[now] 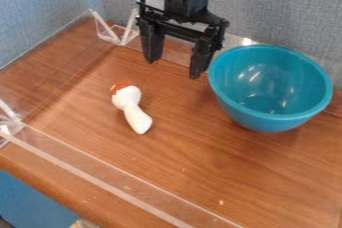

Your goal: Put the mushroom in the blue bowl

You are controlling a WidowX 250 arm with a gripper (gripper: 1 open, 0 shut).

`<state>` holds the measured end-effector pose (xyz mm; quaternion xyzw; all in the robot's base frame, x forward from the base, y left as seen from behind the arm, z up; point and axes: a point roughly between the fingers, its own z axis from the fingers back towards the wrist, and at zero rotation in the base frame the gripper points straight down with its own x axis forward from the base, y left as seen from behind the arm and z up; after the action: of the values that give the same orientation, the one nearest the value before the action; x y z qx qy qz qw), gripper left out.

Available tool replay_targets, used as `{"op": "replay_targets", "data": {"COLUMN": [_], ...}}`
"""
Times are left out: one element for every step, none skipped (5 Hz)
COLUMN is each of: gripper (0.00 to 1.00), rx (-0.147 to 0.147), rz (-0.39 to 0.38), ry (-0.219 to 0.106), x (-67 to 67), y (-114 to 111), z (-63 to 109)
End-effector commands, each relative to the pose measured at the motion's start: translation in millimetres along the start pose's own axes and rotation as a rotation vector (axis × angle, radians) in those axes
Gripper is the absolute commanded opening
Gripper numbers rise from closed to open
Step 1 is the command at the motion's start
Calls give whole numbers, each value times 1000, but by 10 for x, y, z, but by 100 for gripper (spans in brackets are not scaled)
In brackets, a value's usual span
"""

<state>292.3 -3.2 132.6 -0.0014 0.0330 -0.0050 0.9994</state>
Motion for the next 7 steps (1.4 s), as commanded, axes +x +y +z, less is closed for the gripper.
{"op": "replay_targets", "data": {"gripper": [100,100,100,100,100,100,100], "rx": [-10,-21,-37,-44,-47,-52,-56], "rz": [87,175,277,306,333,347,360], "ry": [-2,2,-16,-22,-29,-36,-41], "x": [-70,-159,-171,-151,-118,-78,-38], "y": [169,410,531,556,569,589,607], "z": [-115,-340,-513,-623,-721,-789,-842]}}
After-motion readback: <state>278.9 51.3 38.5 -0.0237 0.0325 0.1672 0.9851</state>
